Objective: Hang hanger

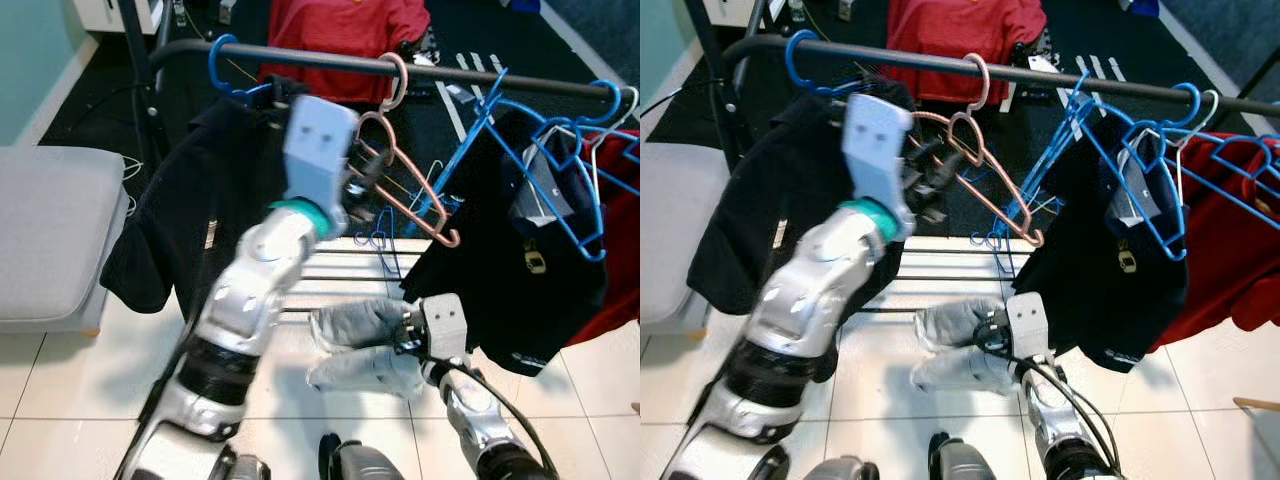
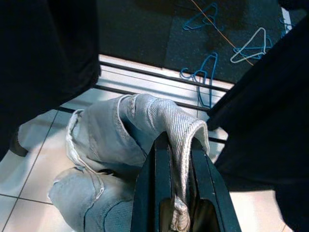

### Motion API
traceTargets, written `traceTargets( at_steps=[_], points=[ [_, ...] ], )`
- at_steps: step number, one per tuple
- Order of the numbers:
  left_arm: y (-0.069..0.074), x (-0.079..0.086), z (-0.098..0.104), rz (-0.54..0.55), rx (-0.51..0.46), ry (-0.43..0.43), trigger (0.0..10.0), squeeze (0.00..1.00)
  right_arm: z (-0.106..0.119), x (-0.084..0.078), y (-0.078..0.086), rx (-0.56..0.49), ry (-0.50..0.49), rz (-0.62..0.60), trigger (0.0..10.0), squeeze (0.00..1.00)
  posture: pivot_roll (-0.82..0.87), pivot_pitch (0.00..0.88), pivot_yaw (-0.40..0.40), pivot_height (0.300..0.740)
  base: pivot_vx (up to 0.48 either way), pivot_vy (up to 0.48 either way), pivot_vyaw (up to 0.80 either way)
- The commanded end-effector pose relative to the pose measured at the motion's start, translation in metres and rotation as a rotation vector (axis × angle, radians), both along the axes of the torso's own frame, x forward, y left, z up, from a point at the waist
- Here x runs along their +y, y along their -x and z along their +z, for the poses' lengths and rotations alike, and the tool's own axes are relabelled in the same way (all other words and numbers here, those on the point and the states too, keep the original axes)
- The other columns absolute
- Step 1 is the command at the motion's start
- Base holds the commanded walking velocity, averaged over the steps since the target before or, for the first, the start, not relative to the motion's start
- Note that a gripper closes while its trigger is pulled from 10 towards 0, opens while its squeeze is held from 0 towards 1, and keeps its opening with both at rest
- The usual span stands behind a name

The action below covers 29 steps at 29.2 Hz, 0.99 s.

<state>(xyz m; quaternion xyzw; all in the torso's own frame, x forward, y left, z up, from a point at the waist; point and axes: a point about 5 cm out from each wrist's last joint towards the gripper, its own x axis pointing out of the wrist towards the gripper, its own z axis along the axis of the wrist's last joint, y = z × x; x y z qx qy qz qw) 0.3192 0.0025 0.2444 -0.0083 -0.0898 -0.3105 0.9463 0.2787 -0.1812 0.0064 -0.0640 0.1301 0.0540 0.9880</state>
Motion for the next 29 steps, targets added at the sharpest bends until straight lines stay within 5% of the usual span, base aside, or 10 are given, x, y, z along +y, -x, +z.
traceTargets(
  at_steps=[1, 9, 16, 17, 18, 24, 25, 26, 27, 29],
  points=[
    [-0.001, -0.006, -0.004, -0.008, 0.028, -0.024, 10.0, 0.00, -0.001, -0.007, 0.004, -0.002, -0.003, -0.030, 10.0, 0.00, -0.03, 0.100, -0.030, 0.740, 0.000, 0.000, 0.00],
    [0.004, -0.036, 0.020, -0.117, 0.033, -0.045, 10.0, 0.00, -0.010, -0.016, 0.016, 0.028, -0.003, -0.073, 10.0, 0.00, -0.05, 0.106, -0.009, 0.740, 0.000, 0.000, 0.00],
    [-0.001, -0.055, 0.004, -0.061, 0.052, -0.142, 10.0, 0.00, -0.011, -0.012, 0.016, 0.029, -0.006, -0.069, 10.0, 0.00, -0.05, 0.109, -0.002, 0.740, 0.000, 0.000, 0.00],
    [-0.003, -0.060, 0.000, -0.052, 0.065, -0.160, 10.0, 0.38, -0.011, -0.010, 0.015, 0.029, -0.007, -0.067, 10.0, 0.00, -0.05, 0.112, -0.002, 0.740, 0.000, 0.000, 0.00],
    [-0.006, -0.065, -0.006, -0.042, 0.093, -0.166, 10.0, 1.00, -0.011, -0.009, 0.015, 0.029, -0.007, -0.063, 10.0, 0.00, -0.05, 0.116, -0.001, 0.740, 0.000, 0.000, 0.00],
    [-0.017, -0.070, -0.025, -0.001, 0.218, -0.161, 10.0, 1.00, -0.011, -0.006, 0.015, 0.027, -0.009, -0.052, 10.0, 0.00, -0.06, 0.127, 0.002, 0.740, 0.000, 0.000, 0.00],
    [-0.020, -0.070, -0.030, 0.012, 0.267, -0.139, 10.0, 0.75, -0.011, -0.005, 0.015, 0.027, -0.010, -0.050, 10.0, 0.00, -0.06, 0.132, 0.002, 0.740, 0.000, 0.000, 0.00],
    [-0.020, -0.070, -0.030, 0.012, 0.267, -0.139, 10.0, 0.75, -0.011, -0.005, 0.015, 0.027, -0.010, -0.050, 10.0, 0.00, -0.06, 0.132, 0.002, 0.740, 0.000, 0.000, 0.00],
    [-0.022, -0.071, -0.033, 0.016, 0.313, -0.110, 10.0, 0.00, -0.011, -0.004, 0.016, 0.029, -0.010, -0.047, 10.0, 0.00, -0.06, 0.133, 0.001, 0.740, 0.000, 0.000, 0.00],
    [-0.024, -0.072, -0.038, 0.024, 0.371, -0.068, 10.0, 0.00, -0.012, -0.002, 0.016, 0.030, -0.011, -0.041, 10.0, 0.00, -0.07, 0.135, 0.000, 0.740, 0.000, 0.000, 0.00]
  ],
)
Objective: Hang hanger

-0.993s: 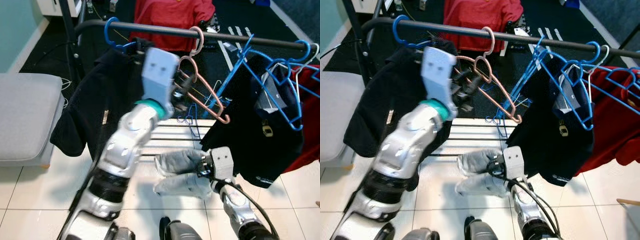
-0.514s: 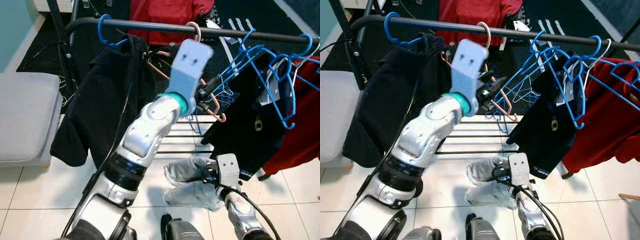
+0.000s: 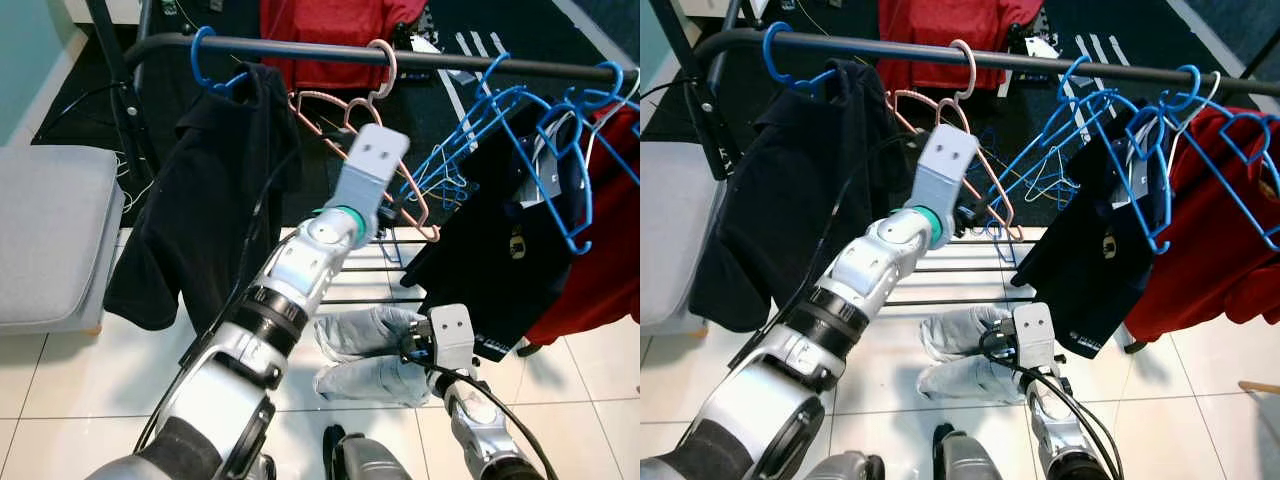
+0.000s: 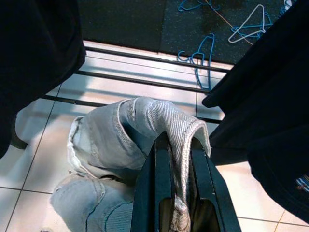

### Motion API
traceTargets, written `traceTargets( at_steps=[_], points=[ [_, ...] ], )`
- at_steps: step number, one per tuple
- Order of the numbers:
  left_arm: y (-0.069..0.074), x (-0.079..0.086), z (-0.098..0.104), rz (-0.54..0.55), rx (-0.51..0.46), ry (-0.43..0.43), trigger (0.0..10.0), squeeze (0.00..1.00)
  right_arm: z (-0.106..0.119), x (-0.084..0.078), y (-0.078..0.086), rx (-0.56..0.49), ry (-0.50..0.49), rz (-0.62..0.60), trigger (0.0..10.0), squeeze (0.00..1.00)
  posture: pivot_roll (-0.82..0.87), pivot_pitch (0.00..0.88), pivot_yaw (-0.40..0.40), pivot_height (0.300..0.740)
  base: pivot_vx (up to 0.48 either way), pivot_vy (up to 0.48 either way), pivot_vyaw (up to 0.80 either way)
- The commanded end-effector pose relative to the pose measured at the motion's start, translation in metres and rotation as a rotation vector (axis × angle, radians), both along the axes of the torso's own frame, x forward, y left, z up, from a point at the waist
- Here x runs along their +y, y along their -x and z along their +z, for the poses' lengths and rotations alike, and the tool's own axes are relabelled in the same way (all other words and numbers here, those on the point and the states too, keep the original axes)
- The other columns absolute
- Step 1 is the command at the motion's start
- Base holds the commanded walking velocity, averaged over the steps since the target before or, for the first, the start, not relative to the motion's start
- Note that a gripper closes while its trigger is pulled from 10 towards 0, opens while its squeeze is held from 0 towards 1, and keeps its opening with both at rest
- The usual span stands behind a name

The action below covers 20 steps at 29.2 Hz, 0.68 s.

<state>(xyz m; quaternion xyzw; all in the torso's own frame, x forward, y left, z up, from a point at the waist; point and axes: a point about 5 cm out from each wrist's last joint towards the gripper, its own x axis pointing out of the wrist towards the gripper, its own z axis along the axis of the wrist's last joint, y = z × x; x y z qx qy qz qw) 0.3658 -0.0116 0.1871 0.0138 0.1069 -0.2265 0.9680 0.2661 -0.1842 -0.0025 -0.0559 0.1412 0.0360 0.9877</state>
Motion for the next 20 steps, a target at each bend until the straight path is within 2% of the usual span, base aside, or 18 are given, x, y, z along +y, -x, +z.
traceTargets(
  at_steps=[1, 3, 5, 7, 10, 11, 12, 13, 14, 15, 16, 17, 19, 20],
  points=[
    [0.022, -0.058, 0.020, -0.131, 0.007, 0.108, 10.0, 0.00, -0.003, 0.001, 0.004, 0.010, -0.001, -0.002, 10.0, 0.00, -0.07, 0.135, 0.000, 0.740, 0.000, 0.000, 0.00],
    [0.021, -0.060, 0.020, -0.124, 0.065, 0.199, 10.0, 0.00, -0.003, 0.003, 0.004, 0.008, -0.002, 0.007, 10.0, 0.00, -0.08, 0.142, 0.002, 0.740, 0.000, 0.000, 0.00],
    [0.019, -0.059, 0.027, -0.132, 0.074, 0.271, 10.0, 0.00, -0.002, 0.004, 0.003, 0.003, -0.002, 0.009, 10.0, 0.00, -0.08, 0.146, 0.004, 0.740, 0.000, 0.000, 0.00],
    [0.019, -0.059, 0.027, -0.132, 0.074, 0.271, 10.0, 0.00, -0.002, 0.004, 0.003, 0.003, -0.002, 0.009, 10.0, 0.00, -0.08, 0.146, 0.004, 0.740, 0.000, 0.000, 0.00],
    [0.014, -0.054, 0.037, -0.122, 0.048, 0.323, 10.0, 0.00, -0.001, 0.003, 0.002, 0.000, -0.001, 0.005, 10.0, 0.00, -0.08, 0.147, 0.004, 0.740, 0.000, 0.000, 0.00],
    [0.009, -0.047, 0.047, -0.108, 0.018, 0.366, 10.0, 0.00, -0.001, 0.002, 0.003, -0.001, -0.001, 0.003, 10.0, 0.00, -0.08, 0.151, 0.003, 0.740, 0.000, 0.000, 0.00],
    [0.009, -0.047, 0.047, -0.108, 0.018, 0.366, 10.0, 0.00, -0.001, 0.002, 0.003, -0.001, -0.001, 0.003, 10.0, 0.00, -0.08, 0.151, 0.003, 0.740, 0.000, 0.000, 0.00],
    [0.006, -0.039, 0.061, -0.095, -0.032, 0.433, 10.0, 0.00, -0.001, 0.002, 0.003, 0.000, 0.000, 0.001, 10.0, 0.00, -0.08, 0.151, 0.003, 0.740, 0.000, 0.000, 0.00],
    [0.006, -0.039, 0.061, -0.095, -0.032, 0.433, 10.0, 0.00, -0.001, 0.002, 0.003, 0.000, 0.000, 0.001, 10.0, 0.00, -0.08, 0.151, 0.003, 0.740, 0.000, 0.000, 0.00],
    [0.004, -0.033, 0.073, -0.091, -0.075, 0.483, 10.0, 0.00, -0.001, 0.002, 0.003, 0.001, 0.000, 0.001, 10.0, 0.00, -0.07, 0.154, 0.002, 0.740, 0.000, 0.000, 0.00],
    [0.004, -0.033, 0.073, -0.091, -0.075, 0.483, 10.0, 0.00, -0.001, 0.002, 0.003, 0.001, 0.000, 0.001, 10.0, 0.00, -0.07, 0.154, 0.002, 0.740, 0.000, 0.000, 0.00],
    [0.003, -0.029, 0.083, -0.094, -0.114, 0.511, 10.0, 0.00, -0.001, 0.002, 0.003, 0.001, 0.000, 0.001, 10.0, 0.00, -0.07, 0.155, 0.001, 0.740, 0.000, 0.000, 0.00],
    [0.004, -0.026, 0.092, -0.083, -0.208, 0.469, 10.0, 0.00, -0.002, 0.004, 0.003, 0.003, -0.003, 0.005, 10.0, 0.00, -0.07, 0.154, 0.000, 0.740, 0.000, 0.000, 0.00],
    [0.004, -0.026, 0.092, -0.083, -0.208, 0.469, 10.0, 0.00, -0.002, 0.004, 0.003, 0.003, -0.003, 0.005, 10.0, 0.00, -0.07, 0.154, 0.000, 0.740, 0.000, 0.000, 0.00]
  ],
)
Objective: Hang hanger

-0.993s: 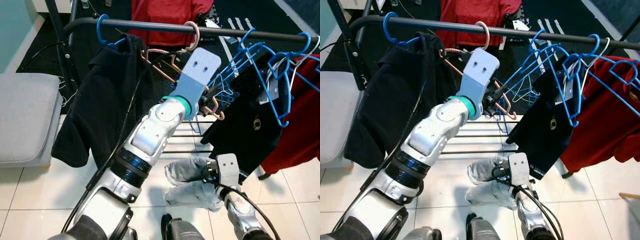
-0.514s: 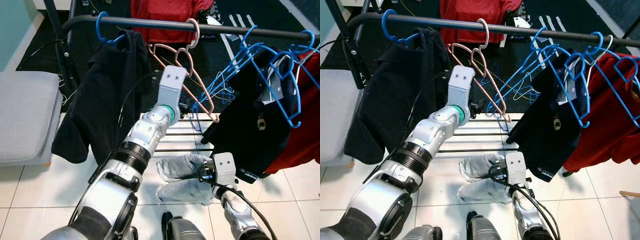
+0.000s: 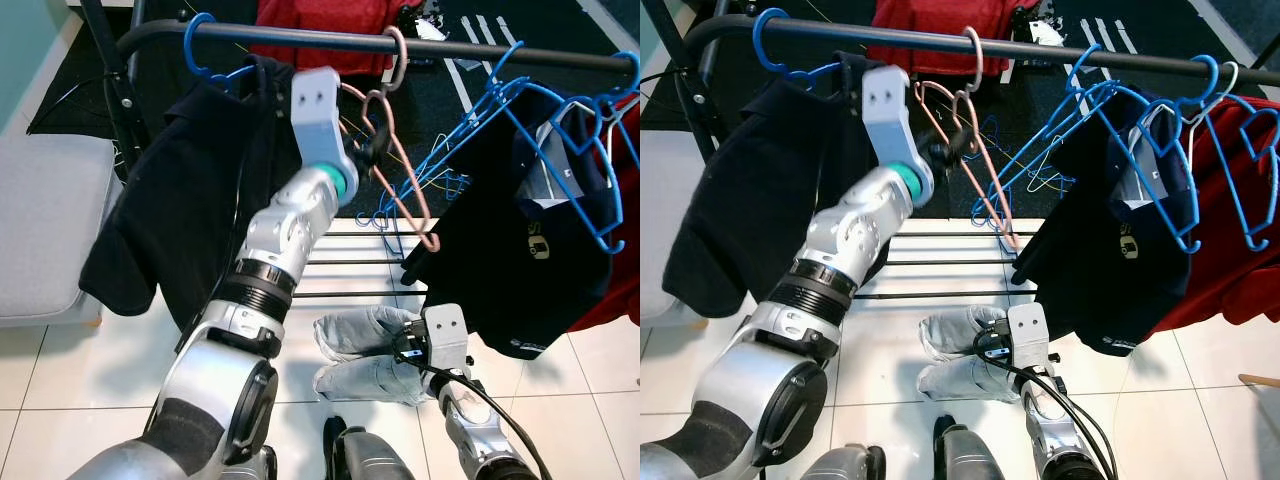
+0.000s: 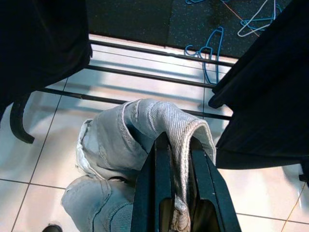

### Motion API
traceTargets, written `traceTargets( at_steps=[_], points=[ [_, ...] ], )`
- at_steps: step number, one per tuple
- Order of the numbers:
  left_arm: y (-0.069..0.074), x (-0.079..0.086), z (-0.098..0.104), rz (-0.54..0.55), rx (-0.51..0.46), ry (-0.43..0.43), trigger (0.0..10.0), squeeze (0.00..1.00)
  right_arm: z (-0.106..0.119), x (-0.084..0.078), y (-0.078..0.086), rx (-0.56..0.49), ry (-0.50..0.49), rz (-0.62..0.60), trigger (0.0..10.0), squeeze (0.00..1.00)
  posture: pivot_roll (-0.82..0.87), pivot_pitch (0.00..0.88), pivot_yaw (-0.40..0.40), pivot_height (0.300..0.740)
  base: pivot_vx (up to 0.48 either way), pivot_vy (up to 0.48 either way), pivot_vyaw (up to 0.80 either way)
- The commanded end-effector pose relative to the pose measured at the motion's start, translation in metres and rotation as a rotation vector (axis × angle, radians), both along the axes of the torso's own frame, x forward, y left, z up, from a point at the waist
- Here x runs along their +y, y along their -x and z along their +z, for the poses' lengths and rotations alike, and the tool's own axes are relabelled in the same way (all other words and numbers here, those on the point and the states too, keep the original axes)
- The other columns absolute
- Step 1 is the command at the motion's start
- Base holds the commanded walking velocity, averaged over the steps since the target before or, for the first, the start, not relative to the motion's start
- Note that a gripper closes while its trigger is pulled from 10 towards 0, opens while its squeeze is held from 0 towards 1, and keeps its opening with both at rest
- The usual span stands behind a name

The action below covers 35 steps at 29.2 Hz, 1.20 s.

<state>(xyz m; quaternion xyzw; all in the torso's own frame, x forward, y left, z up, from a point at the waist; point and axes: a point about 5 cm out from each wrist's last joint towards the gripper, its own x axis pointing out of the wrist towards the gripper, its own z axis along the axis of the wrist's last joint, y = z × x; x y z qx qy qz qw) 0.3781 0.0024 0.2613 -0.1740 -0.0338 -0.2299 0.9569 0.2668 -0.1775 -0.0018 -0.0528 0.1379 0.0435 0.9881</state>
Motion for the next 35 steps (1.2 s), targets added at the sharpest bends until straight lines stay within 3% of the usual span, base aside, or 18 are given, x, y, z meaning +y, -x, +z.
traceTargets(
  at_steps=[1, 8, 12, 15, 17, 20, 30, 35],
  points=[
    [0.017, -0.039, 0.019, -0.086, -0.070, 0.000, 10.0, 0.00, -0.002, -0.002, 0.003, 0.009, 0.004, -0.007, 10.0, 0.00, -0.06, 0.153, -0.001, 0.740, 0.000, 0.000, 0.00],
    [0.022, -0.046, 0.020, -0.111, -0.090, -0.018, 10.0, 0.00, -0.002, -0.001, 0.003, 0.009, 0.002, -0.003, 10.0, 0.00, -0.06, 0.152, -0.003, 0.740, 0.000, 0.000, 0.00],
    [0.032, -0.062, 0.015, -0.158, -0.115, -0.117, 10.0, 0.00, -0.002, -0.001, 0.002, 0.010, 0.003, -0.002, 10.0, 0.00, -0.06, 0.153, -0.001, 0.740, 0.000, 0.000, 0.00],
    [0.037, -0.074, 0.003, -0.144, -0.127, -0.250, 10.0, 0.00, -0.002, -0.001, 0.003, 0.010, 0.003, -0.003, 10.0, 0.00, -0.07, 0.152, 0.001, 0.740, 0.000, 0.000, 0.00],
    [0.037, -0.074, 0.003, -0.144, -0.127, -0.250, 10.0, 0.00, -0.002, -0.001, 0.003, 0.010, 0.003, -0.003, 10.0, 0.00, -0.07, 0.152, 0.001, 0.740, 0.000, 0.000, 0.00],
    [0.038, -0.080, -0.005, -0.124, -0.133, -0.330, 10.0, 0.00, -0.003, -0.001, 0.004, 0.010, 0.004, -0.006, 10.0, 0.00, -0.07, 0.151, 0.005, 0.740, 0.000, 0.000, 0.00],
    [0.031, -0.074, -0.025, -0.001, -0.135, -0.466, 10.0, 0.00, -0.002, -0.001, 0.004, 0.008, 0.001, -0.011, 10.0, 0.00, -0.07, 0.147, 0.010, 0.740, 0.000, 0.000, 0.00],
    [0.025, -0.071, -0.038, 0.025, -0.050, -0.478, 10.0, 0.00, -0.002, 0.000, 0.003, 0.007, 0.000, -0.008, 10.0, 0.00, -0.08, 0.147, 0.010, 0.740, 0.000, 0.000, 0.00]
  ],
)
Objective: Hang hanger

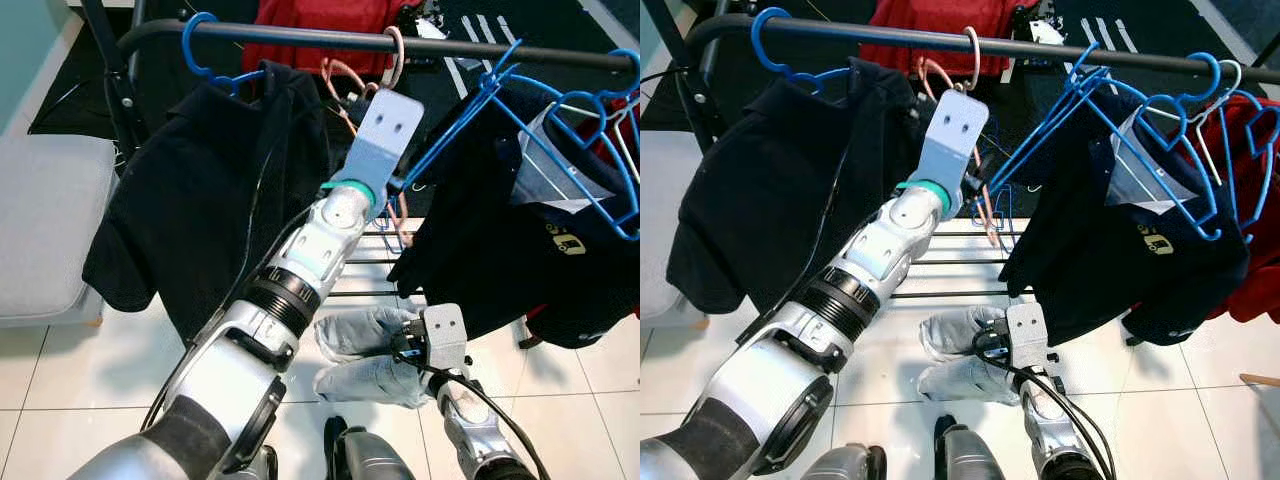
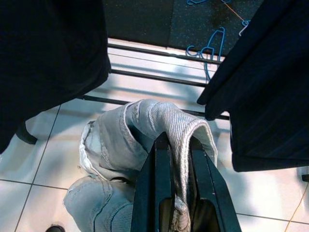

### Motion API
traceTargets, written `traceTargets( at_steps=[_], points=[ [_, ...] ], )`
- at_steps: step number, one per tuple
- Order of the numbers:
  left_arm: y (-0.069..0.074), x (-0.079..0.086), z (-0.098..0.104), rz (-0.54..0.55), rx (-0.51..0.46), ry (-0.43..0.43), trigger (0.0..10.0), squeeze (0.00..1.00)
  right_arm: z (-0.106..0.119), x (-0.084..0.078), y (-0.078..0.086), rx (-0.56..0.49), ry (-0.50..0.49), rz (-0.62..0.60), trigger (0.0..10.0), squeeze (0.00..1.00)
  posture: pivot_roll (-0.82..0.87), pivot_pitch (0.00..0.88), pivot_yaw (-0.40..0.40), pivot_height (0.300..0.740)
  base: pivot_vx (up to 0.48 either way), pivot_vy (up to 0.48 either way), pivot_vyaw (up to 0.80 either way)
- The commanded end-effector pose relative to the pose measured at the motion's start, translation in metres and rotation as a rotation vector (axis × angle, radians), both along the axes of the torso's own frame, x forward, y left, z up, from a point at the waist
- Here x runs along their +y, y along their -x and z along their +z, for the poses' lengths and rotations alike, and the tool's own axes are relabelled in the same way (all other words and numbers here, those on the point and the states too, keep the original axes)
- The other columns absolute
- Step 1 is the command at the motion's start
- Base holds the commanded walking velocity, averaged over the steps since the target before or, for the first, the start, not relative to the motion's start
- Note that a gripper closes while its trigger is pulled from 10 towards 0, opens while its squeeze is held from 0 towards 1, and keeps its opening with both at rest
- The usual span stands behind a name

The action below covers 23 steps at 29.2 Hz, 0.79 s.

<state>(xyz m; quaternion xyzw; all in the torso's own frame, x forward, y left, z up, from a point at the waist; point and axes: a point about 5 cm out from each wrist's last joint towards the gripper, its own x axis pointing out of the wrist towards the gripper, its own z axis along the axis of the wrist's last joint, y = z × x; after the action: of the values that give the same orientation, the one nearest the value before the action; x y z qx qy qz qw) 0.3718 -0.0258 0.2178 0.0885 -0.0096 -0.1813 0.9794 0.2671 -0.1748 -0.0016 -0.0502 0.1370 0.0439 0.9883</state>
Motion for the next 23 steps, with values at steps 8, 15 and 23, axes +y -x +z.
traceTargets(
  at_steps=[8, 15, 23],
  points=[
    [0.004, -0.025, 0.008, 0.019, 0.046, 0.063, 5.1, 0.00, -0.002, -0.005, 0.005, 0.005, 0.008, -0.014, 10.0, 0.00, -0.08, 0.149, 0.010, 0.740, 0.000, 0.000, 0.00],
    [0.002, -0.024, 0.014, -0.010, 0.063, 0.123, 0.0, 0.00, -0.004, -0.006, 0.007, 0.010, 0.011, -0.014, 10.0, 0.00, -0.08, 0.154, 0.006, 0.740, 0.000, 0.000, 0.00],
    [0.003, -0.025, 0.020, -0.064, 0.028, 0.125, 0.0, 0.00, -0.003, -0.004, 0.006, 0.011, 0.010, -0.010, 10.0, 0.00, -0.07, 0.151, 0.005, 0.740, 0.000, 0.000, 0.00]
  ],
)
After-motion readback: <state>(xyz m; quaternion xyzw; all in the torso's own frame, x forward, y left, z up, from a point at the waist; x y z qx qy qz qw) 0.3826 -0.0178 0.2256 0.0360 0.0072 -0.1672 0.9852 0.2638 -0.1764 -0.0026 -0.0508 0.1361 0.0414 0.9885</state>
